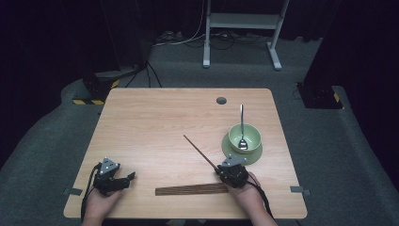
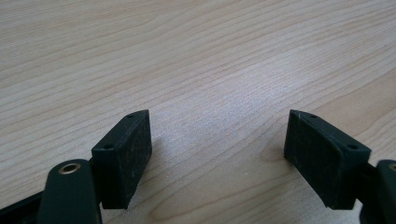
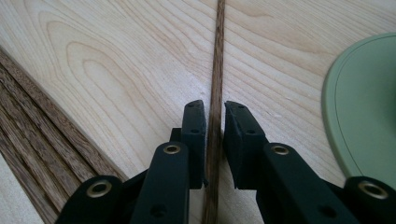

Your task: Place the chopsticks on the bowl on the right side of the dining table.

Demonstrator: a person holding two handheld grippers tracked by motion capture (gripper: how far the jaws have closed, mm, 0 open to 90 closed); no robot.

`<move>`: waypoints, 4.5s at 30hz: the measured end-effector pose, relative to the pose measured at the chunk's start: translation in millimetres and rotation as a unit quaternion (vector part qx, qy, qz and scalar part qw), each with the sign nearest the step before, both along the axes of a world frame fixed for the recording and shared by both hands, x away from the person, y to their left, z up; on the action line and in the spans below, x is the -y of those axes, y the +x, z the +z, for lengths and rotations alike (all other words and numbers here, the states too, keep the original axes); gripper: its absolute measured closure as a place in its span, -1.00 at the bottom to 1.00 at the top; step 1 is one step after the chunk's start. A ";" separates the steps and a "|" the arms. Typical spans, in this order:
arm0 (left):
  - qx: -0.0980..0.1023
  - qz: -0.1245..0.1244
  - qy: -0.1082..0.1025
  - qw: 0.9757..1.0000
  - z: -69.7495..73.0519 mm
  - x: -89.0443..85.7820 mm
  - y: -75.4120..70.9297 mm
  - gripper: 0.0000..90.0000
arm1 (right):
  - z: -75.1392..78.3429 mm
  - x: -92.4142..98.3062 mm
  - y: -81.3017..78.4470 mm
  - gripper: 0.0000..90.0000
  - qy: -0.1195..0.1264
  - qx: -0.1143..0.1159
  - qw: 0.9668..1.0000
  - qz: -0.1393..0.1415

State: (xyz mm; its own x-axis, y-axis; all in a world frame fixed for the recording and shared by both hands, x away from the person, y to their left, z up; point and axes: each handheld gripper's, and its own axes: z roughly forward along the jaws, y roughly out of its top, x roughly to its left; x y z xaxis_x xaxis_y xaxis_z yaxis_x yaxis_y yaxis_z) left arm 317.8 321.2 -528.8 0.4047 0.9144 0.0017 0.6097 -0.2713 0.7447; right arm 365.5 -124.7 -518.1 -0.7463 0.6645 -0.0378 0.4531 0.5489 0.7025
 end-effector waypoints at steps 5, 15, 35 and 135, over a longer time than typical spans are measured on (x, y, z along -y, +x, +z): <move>0.000 0.001 0.000 1.000 0.0 0.1 0.0 -0.48 | -0.1 -2.1 -0.9 0.85 -0.004 0.004 1.000 0.003; 0.000 0.001 0.000 1.000 0.0 0.1 -0.1 -0.47 | 1.3 -3.2 -0.6 0.87 -0.011 0.004 1.000 0.000; 0.002 0.000 0.000 1.000 0.0 0.2 -0.4 -0.45 | 27.4 11.7 -11.1 0.88 0.049 0.078 0.996 -0.005; 0.003 -0.002 0.001 1.000 0.1 0.4 -0.7 -0.43 | 41.7 103.5 3.6 0.87 0.092 0.117 0.976 -0.161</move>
State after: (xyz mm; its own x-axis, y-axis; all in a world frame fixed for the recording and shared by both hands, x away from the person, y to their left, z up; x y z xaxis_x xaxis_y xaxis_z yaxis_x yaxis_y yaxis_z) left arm 317.1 320.8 -528.7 0.4076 0.9131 0.0059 0.6041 -0.2745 0.7481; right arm 369.2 -228.2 -476.4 -0.4825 0.8750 -0.0396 0.3969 0.2588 0.8806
